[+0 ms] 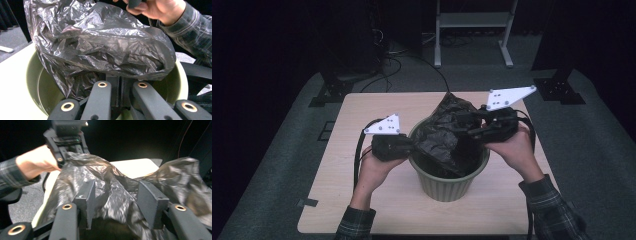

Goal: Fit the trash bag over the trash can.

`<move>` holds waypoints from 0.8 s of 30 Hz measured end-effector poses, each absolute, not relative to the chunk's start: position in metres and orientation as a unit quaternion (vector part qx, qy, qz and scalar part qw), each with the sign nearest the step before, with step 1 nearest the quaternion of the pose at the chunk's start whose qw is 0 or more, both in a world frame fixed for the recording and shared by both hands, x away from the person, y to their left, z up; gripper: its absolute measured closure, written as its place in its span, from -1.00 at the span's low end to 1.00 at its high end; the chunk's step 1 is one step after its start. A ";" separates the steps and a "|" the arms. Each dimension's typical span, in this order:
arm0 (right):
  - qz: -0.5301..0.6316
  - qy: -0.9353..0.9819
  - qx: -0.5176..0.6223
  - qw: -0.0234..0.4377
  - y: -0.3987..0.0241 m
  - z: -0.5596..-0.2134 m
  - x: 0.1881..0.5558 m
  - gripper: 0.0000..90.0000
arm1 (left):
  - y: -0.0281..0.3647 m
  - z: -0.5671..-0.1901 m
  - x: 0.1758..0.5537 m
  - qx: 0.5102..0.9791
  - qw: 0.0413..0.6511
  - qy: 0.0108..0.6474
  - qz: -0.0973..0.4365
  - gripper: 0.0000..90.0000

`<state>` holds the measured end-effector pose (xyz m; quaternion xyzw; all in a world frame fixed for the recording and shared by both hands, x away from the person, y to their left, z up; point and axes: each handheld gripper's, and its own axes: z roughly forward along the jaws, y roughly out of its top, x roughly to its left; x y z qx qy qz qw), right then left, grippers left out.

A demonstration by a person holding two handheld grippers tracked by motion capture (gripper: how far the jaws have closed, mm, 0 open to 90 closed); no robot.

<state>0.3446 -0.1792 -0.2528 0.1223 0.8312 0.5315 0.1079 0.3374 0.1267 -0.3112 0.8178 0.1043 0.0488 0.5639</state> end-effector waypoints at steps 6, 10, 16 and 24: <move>0.503 0.848 0.125 0.108 -0.162 -0.263 0.352 0.90 | 0.130 -0.310 0.336 0.815 0.568 0.104 0.052 0.95; 0.503 0.848 0.124 0.112 -0.169 -0.265 0.349 1.00 | 0.140 -0.311 0.335 0.813 0.568 0.112 0.062 0.95; 0.517 0.836 0.135 0.122 -0.202 -0.265 0.341 1.00 | 0.170 -0.309 0.333 0.802 0.575 0.137 0.088 0.95; 0.521 0.827 0.173 0.122 -0.251 -0.288 0.337 1.00 | 0.201 -0.308 0.329 0.789 0.582 0.162 0.108 0.95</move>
